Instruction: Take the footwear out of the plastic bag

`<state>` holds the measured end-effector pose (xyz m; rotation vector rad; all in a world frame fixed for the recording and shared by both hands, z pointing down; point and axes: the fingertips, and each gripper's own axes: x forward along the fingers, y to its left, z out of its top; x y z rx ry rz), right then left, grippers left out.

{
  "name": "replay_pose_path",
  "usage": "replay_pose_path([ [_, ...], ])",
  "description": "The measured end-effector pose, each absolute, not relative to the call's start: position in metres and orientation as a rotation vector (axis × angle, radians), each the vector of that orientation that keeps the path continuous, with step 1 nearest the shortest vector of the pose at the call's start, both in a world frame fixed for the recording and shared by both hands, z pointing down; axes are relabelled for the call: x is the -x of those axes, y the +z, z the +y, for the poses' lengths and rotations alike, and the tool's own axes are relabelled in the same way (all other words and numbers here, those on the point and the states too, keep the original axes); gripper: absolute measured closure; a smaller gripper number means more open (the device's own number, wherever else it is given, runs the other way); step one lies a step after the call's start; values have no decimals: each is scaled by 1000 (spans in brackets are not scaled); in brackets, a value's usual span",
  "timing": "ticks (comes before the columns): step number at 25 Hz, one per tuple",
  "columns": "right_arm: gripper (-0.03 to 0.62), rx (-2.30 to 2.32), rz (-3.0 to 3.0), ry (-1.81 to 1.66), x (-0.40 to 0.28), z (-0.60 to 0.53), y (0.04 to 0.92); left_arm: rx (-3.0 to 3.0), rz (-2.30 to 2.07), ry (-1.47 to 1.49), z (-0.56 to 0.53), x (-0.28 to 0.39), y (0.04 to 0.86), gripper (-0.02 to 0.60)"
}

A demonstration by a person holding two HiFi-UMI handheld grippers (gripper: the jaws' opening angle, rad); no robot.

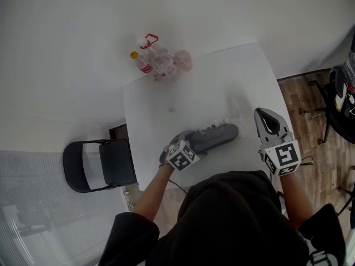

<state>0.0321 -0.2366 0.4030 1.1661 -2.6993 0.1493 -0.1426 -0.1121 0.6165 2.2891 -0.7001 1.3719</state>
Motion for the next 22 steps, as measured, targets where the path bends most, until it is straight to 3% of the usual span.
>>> replay_pose_path([
  [2, 577, -1058, -2694, 138, -32, -239, 411, -2347, -731, 1315, -116, 148, 605, 173],
  [5, 577, -896, -2681, 81, -29, -241, 420, -2416, -729, 1247, -117, 156, 597, 208],
  [9, 576, -661, -2665, -134, -17, -229, 418, -2546, -737, 1124, -116, 157, 567, 225],
  [14, 576, -177, -2485, -650, 8, -198, 417, -2710, -598, 933, -113, 146, 518, 232],
  [22, 569, 324, -2402, -769, 19, -159, 385, -2800, -564, 868, -122, 152, 474, 245],
])
